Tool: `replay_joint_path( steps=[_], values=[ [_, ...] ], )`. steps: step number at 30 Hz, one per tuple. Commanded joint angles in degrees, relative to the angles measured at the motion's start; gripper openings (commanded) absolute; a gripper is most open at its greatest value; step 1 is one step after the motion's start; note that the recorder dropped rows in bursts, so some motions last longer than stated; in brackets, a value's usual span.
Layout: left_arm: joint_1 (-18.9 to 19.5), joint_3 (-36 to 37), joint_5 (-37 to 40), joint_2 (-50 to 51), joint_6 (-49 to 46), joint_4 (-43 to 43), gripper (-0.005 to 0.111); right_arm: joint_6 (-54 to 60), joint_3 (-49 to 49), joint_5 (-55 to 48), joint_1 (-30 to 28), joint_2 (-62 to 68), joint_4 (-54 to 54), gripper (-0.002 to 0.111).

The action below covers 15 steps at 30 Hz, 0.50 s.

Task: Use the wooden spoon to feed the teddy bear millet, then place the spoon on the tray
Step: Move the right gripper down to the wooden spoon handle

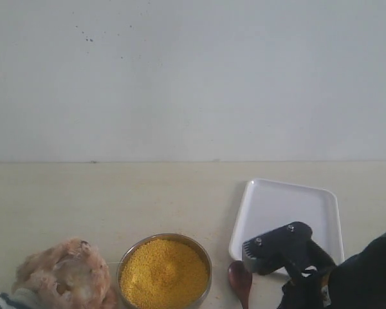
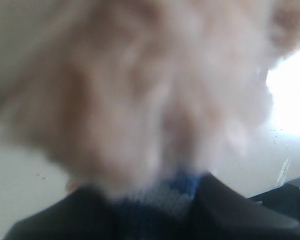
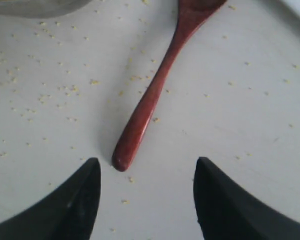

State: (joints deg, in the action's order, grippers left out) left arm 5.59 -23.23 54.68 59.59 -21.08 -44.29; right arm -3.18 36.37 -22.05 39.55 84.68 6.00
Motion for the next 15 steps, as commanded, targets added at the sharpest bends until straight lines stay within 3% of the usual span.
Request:
replay_joint_path(
  steps=[1,7,10,15],
  values=[
    [0.10,-1.33,-1.33,-0.02,0.98,1.21,0.004,0.41,0.32,5.03,2.88,4.64,-0.54,0.054],
    [0.10,-1.82,-1.80,-0.12,1.55,2.34,0.004,-0.89,0.41,8.96,2.88,10.81,-0.54,0.054],
    [0.10,-1.82,-1.74,-0.12,1.26,2.34,0.004,-0.89,0.55,10.70,2.88,12.11,-0.54,0.045],
    [0.10,-1.82,-1.36,-0.12,1.26,2.34,0.004,-0.89,4.99,6.63,2.88,15.13,-0.54,0.042]
  ],
)
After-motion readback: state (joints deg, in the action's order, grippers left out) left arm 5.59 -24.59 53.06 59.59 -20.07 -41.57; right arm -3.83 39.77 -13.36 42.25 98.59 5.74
